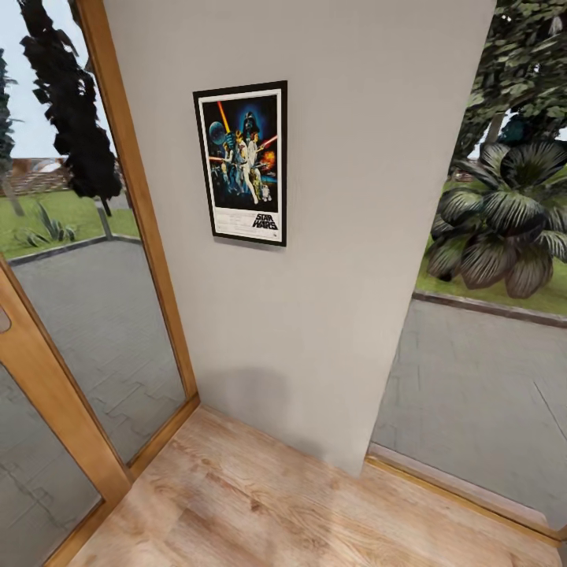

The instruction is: Pick up the poster from the kitchen countertop and hang it on one of the wall nails in the kitchen.

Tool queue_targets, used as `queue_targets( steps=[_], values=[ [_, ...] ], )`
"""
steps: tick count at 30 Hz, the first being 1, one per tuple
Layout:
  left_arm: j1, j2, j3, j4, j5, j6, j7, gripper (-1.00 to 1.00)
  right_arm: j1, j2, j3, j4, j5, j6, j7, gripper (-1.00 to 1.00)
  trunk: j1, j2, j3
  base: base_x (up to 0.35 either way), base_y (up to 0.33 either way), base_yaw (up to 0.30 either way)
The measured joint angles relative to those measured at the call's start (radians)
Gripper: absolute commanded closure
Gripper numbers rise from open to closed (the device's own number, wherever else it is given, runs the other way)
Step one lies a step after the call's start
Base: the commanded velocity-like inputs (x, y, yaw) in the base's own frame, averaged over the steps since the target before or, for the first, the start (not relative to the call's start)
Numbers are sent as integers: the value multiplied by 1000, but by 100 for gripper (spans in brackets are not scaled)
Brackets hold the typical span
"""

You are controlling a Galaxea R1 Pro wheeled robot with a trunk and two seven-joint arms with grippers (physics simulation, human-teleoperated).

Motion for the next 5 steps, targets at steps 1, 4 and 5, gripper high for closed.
queue_targets(
  steps=[1,4,5],
  values=[
    [0,1,-1,21,0,0,0,-100,0,0,0,1,0,0,-3,-100,0,0,0,0,0,0],
    [0,2,-2,26,0,0,0,-100,0,0,0,1,0,0,-4,-100,0,0,0,0,0,0],
    [0,2,-2,26,0,0,0,-100,0,0,0,1,0,0,-4,-100,0,0,0,0,0,0]
  ],
)
